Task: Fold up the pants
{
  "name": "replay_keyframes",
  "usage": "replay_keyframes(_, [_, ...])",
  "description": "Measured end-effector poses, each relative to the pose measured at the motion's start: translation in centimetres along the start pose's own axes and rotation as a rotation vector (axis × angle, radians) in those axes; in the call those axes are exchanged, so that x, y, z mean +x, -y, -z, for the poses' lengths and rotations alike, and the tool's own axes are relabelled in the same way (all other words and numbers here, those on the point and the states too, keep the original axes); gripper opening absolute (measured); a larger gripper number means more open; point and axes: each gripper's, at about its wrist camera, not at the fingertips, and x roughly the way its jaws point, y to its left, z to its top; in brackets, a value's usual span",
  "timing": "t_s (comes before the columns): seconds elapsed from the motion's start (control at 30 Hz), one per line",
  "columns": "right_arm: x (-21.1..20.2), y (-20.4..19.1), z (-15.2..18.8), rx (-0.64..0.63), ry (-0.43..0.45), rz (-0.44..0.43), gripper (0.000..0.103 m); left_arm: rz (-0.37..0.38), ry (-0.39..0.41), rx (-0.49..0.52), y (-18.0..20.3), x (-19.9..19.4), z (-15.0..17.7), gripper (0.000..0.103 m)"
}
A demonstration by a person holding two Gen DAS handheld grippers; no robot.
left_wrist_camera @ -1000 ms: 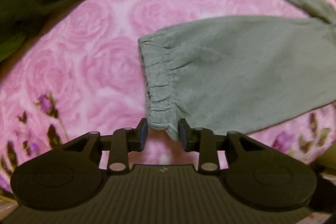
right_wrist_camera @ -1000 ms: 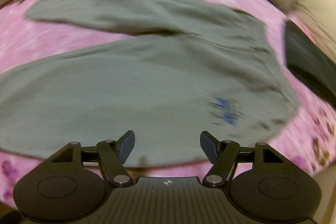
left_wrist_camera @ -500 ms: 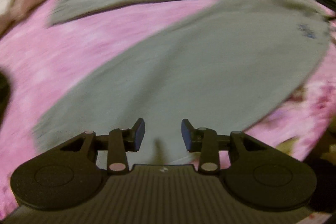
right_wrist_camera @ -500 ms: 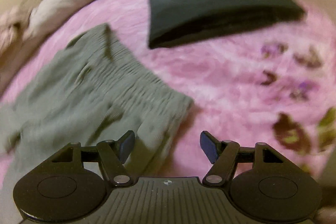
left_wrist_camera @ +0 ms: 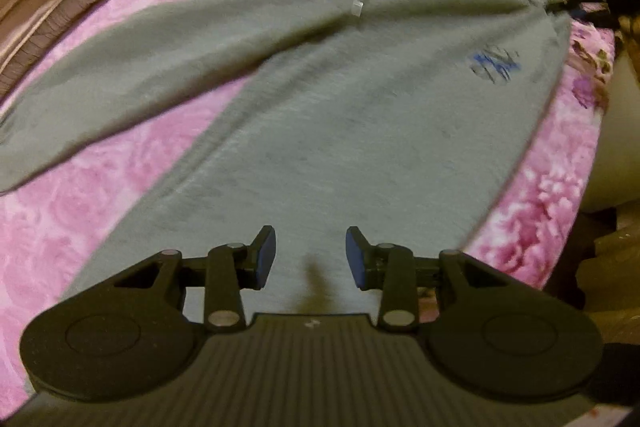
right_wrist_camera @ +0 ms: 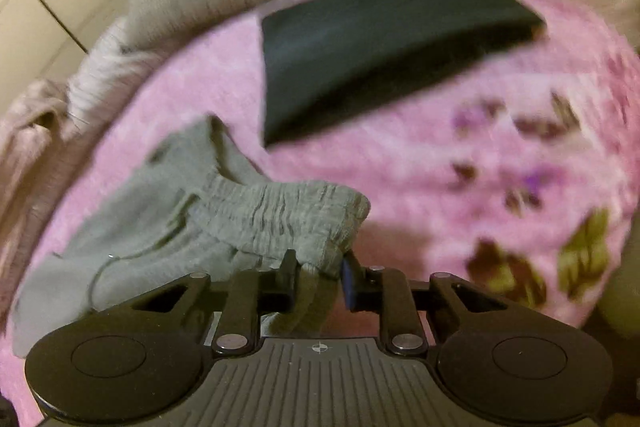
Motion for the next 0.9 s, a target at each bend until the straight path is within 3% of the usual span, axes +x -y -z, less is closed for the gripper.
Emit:
replay_keyframes(0.07, [1.0,-0.1,0.7,0.024,-0.033,0.066,0.032,-0.027,0.002,-0.006,-1.4,-0.1,-0.1,0.034])
replay_keyframes(0.13, [0.4,-1.3,1.2,-0.015,0.006,0.144,0.052,-0.059,0.015,-0.011,-3.1,-0.4,-0.2,0.040])
replay_keyframes(0.2, [-0.7,-3.5,1.8,-0.085,0.045,0.188,0.057,-0.108,0.023,-0.008,-5.0,-0.5,-0.2,0.043])
replay_keyframes(0.3, [-1.5,-7.7,3.0,-0.201,0.057,0.207,0.057,-0.175,0.023,0.001,-9.8,-0.5,0.9,0.043])
replay_keyframes(0.47, [0.5,-17.2,6.7,-0.396,0.021,0.136,0.058,-0.289,0.021,0.082,-18.9,0.7,3.0,0.043])
replay_keyframes(0.7, [5.9,-30.7,12.5,-0.627,-0.060,0.017,0.058,-0.405,0.028,0.316,-30.3,5.9,3.9,0.044])
replay_keyframes(0.9, [9.2,-36.9,15.6,-0.780,-0.105,-0.020,0.058,-0.442,0.036,0.563,-35.1,11.4,3.1,0.045])
